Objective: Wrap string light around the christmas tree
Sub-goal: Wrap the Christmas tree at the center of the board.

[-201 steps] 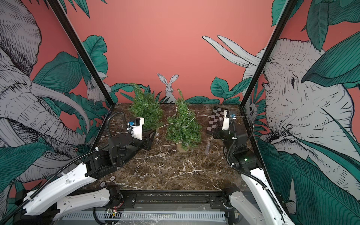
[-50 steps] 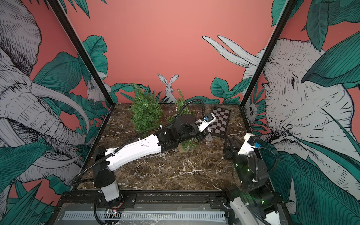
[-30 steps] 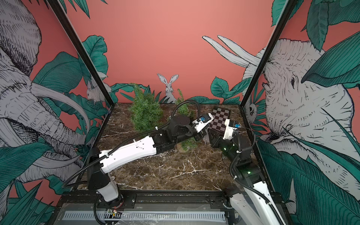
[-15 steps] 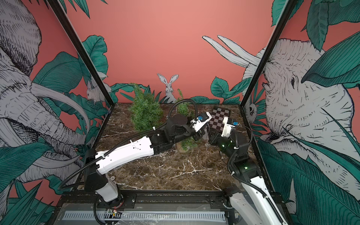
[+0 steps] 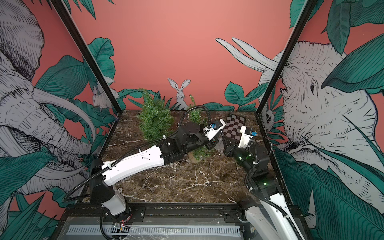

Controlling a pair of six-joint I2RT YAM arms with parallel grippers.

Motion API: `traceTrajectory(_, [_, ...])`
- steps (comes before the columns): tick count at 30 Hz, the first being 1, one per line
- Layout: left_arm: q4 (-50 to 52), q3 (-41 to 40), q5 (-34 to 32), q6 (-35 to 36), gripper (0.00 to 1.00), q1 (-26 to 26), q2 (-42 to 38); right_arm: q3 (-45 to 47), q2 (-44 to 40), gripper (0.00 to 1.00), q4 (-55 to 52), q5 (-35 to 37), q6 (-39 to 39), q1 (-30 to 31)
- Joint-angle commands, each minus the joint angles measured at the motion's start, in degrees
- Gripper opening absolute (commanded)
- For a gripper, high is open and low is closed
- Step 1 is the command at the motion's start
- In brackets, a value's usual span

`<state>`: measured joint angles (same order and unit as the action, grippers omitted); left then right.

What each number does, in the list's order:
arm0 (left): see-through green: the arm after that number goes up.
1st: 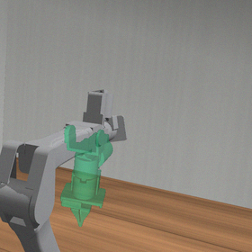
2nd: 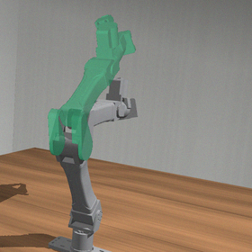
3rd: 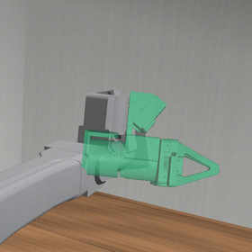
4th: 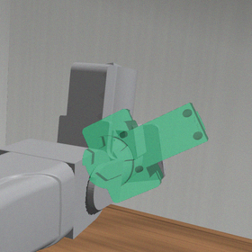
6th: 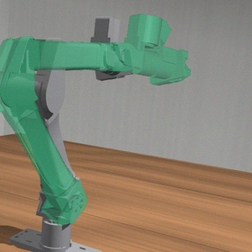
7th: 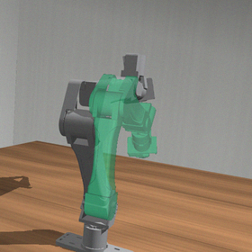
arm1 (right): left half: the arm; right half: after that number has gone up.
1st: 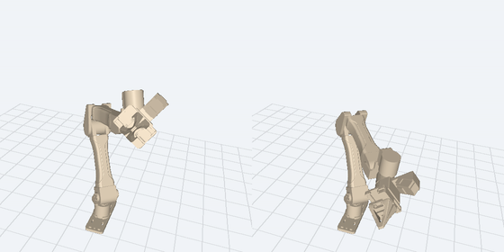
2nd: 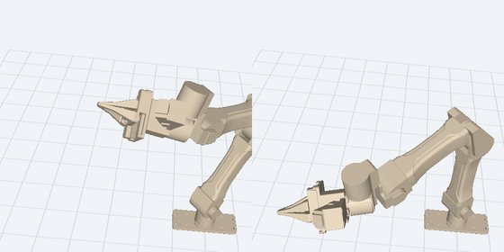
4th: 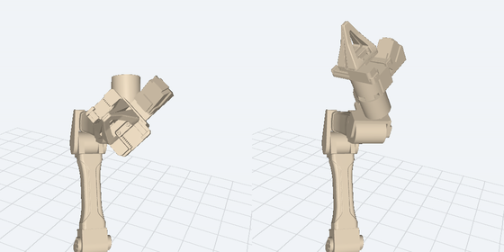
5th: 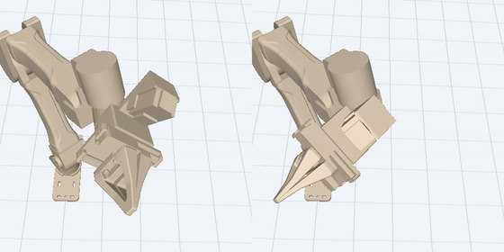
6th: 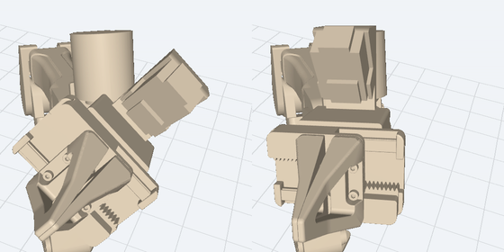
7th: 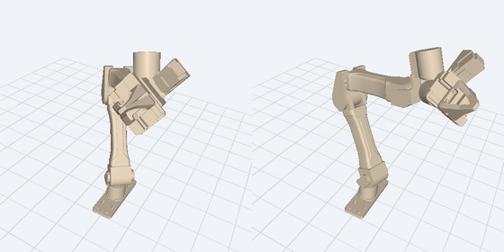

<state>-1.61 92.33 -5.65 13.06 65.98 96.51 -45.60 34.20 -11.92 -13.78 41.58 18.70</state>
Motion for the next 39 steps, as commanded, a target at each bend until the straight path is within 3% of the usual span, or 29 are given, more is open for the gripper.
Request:
traceTrajectory(1, [-0.88, 1.83, -1.65, -0.04, 0.00, 0.28, -0.58, 1.17, -2.30, 0.00, -0.80, 0.91, -0.38, -0.15])
traceTrajectory(10, [-1.45, 5.89, -1.69, 0.04, 0.00, 0.25, 1.85, 8.07, -5.77, 0.00, 4.10, -11.04, 0.87, -0.15])
traceTrajectory(13, [-1.65, 6.80, -1.14, 0.04, 0.00, 0.29, 2.30, 9.26, -6.81, 0.14, 3.16, -11.57, -0.15, -0.07])
traceTrajectory(15, [-2.05, 7.15, -1.08, 0.23, 0.00, 0.29, 2.27, 9.04, -7.35, 0.32, 1.06, -10.13, -1.73, -0.09])
traceTrajectory(17, [-2.43, 7.45, -1.17, 0.61, 0.00, 0.28, 2.19, 7.87, -7.96, 0.43, -2.00, -7.01, -4.31, -0.09])
traceTrajectory(25, [-1.87, 9.27, 0.62, -0.15, 0.00, 0.25, 0.59, 1.30, -10.12, 0.64, -9.54, 4.74, -18.92, -0.07])
traceTrajectory(29, [-2.00, 8.89, 2.66, -1.51, 0.00, 0.37, -1.18, -0.13, -9.53, 0.75, -8.12, 5.73, -23.62, -0.15])
traceTrajectory(33, [-2.20, 8.87, 5.47, -2.61, 0.00, 0.40, -2.35, -2.12, -6.17, 0.78, -7.32, 4.74, -27.16, -0.09])
traceTrajectory(39, [-3.14, 9.69, 7.80, -3.21, 0.00, 0.53, -3.66, -3.65, -5.46, 0.75, -6.17, 8.32, -28.63, -0.09])
